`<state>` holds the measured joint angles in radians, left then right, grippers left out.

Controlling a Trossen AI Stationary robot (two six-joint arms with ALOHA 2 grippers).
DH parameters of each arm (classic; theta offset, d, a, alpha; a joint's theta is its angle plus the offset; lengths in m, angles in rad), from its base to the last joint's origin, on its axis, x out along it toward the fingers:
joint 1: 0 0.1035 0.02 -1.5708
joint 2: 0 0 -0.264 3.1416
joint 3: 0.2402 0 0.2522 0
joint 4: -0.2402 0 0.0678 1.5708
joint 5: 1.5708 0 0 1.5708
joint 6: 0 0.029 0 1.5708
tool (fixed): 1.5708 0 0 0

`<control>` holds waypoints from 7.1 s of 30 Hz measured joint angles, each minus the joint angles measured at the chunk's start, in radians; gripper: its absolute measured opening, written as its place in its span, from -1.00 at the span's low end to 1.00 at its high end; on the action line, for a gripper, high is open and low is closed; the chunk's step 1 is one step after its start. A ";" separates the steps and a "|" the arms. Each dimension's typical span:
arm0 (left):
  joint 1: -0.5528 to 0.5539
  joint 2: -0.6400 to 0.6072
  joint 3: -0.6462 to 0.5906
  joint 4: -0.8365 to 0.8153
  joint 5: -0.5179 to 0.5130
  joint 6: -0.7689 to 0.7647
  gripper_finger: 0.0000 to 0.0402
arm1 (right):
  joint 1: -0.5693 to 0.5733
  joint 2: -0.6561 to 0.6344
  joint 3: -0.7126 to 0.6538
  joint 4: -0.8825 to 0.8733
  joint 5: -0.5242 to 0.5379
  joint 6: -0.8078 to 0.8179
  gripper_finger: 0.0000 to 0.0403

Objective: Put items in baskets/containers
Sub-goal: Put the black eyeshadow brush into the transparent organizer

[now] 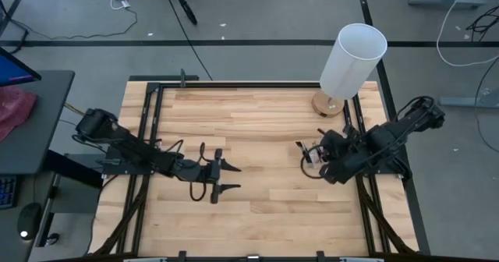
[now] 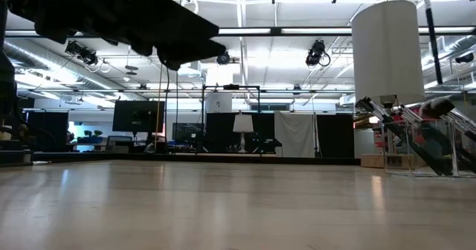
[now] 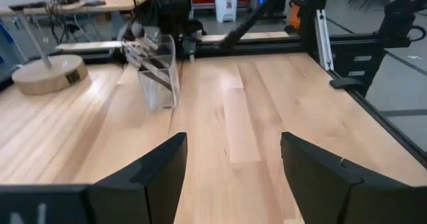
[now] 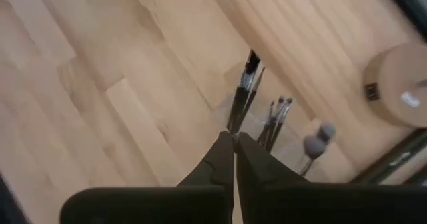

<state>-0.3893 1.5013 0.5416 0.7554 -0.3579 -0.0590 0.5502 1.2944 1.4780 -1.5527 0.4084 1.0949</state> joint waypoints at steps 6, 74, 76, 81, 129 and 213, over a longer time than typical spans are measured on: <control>0.000 0.039 0.000 0.017 0.000 -0.009 0.21 | -0.062 -0.116 -0.129 -0.019 -0.047 0.117 -1.00; 0.016 0.032 0.001 0.018 -0.028 -0.120 0.21 | -0.305 -0.270 -0.397 0.467 0.061 -0.276 -0.18; 0.016 0.002 0.007 -0.078 -0.040 -0.196 0.21 | -0.284 -0.258 -0.426 0.733 0.074 -0.430 -0.18; 0.015 -0.101 0.122 -0.684 -0.045 -0.471 0.21 | -0.236 -0.170 -0.540 1.349 0.041 -0.795 -0.22; 0.629 0.148 0.106 -1.883 -0.126 -0.738 -1.00 | -0.175 0.190 -0.804 2.028 0.019 -0.961 -0.30; -0.387 -0.106 -0.239 -1.195 -0.426 -1.641 -0.57 | -0.130 0.190 -0.804 2.052 0.021 -0.914 -0.30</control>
<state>-0.7763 1.3949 0.3028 -0.4399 -0.7835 -1.7001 0.4202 1.4841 0.6739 0.4989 0.4293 0.1809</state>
